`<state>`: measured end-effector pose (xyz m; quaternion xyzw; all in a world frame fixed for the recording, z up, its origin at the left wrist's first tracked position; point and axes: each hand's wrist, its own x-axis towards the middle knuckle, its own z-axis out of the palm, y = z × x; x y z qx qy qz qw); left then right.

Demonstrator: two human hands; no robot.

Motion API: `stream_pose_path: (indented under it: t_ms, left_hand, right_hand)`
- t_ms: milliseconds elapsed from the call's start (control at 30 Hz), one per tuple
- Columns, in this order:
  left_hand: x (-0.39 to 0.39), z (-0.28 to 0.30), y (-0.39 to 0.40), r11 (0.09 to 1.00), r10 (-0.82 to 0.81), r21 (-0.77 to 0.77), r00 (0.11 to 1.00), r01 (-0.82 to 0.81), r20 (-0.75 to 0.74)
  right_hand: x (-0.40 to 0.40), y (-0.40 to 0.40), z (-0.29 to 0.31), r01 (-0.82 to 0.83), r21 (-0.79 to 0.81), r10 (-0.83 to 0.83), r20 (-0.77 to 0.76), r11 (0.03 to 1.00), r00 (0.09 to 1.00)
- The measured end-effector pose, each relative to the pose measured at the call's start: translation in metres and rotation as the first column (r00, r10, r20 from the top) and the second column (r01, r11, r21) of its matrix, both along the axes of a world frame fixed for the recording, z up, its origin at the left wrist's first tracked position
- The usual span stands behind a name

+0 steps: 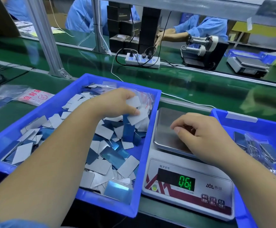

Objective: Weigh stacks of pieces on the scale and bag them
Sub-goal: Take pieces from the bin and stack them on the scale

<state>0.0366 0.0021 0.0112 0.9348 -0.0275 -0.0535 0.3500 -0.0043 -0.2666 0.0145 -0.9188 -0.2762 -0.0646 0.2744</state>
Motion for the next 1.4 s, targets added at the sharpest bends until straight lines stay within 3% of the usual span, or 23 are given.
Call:
stream_pose_path:
  t_ms: [167,433,567,667,833,933,1033,1167,1300,1400]
  left_hand:
    - [0.012,-0.008,-0.002,0.954,0.200,-0.256,0.967,-0.156,0.158]
    - [0.020,-0.007,-0.010,0.782,0.371,-0.585,0.915,-0.217,0.157]
    - [0.021,0.011,-0.022,0.628,0.348,-0.764,0.932,-0.152,0.101]
    - [0.020,0.023,-0.050,0.626,0.267,-0.774,0.958,-0.093,0.100]
    - [0.013,0.017,-0.106,0.746,0.133,-0.664,0.987,-0.040,0.089]
    - [0.010,0.004,-0.128,0.884,0.056,-0.467,0.993,0.000,0.107]
    - [0.004,-0.004,-0.140,0.984,-0.016,-0.170,0.984,0.047,0.178]
    - [0.000,-0.007,-0.142,0.994,-0.110,0.060,0.946,0.096,0.303]
    - [0.004,-0.017,-0.137,0.930,-0.200,0.355,0.943,0.097,0.265]
    - [0.005,-0.022,-0.134,0.929,-0.201,0.353,0.954,0.114,0.222]
  right_hand:
    - [0.003,-0.001,-0.001,0.014,0.018,-0.014,-0.003,1.000,1.000]
    - [0.012,-0.010,0.003,0.124,0.095,-0.124,-0.004,0.988,0.992]
    - [0.024,-0.019,0.005,0.251,0.161,-0.255,0.008,0.955,0.967]
    - [0.033,-0.027,0.004,0.343,0.189,-0.343,-0.035,0.920,0.939]
    - [0.041,-0.039,0.003,0.456,0.259,-0.449,-0.090,0.851,0.889]
    - [0.046,-0.047,0.005,0.520,0.345,-0.510,-0.127,0.782,0.851]
    - [0.049,-0.052,0.006,0.548,0.368,-0.523,-0.175,0.751,0.834]
    - [0.049,-0.049,0.003,0.535,0.343,-0.506,-0.178,0.772,0.844]
    - [0.049,-0.048,0.002,0.515,0.344,-0.485,-0.176,0.785,0.857]
    - [0.048,-0.046,0.002,0.502,0.333,-0.475,-0.164,0.798,0.864]
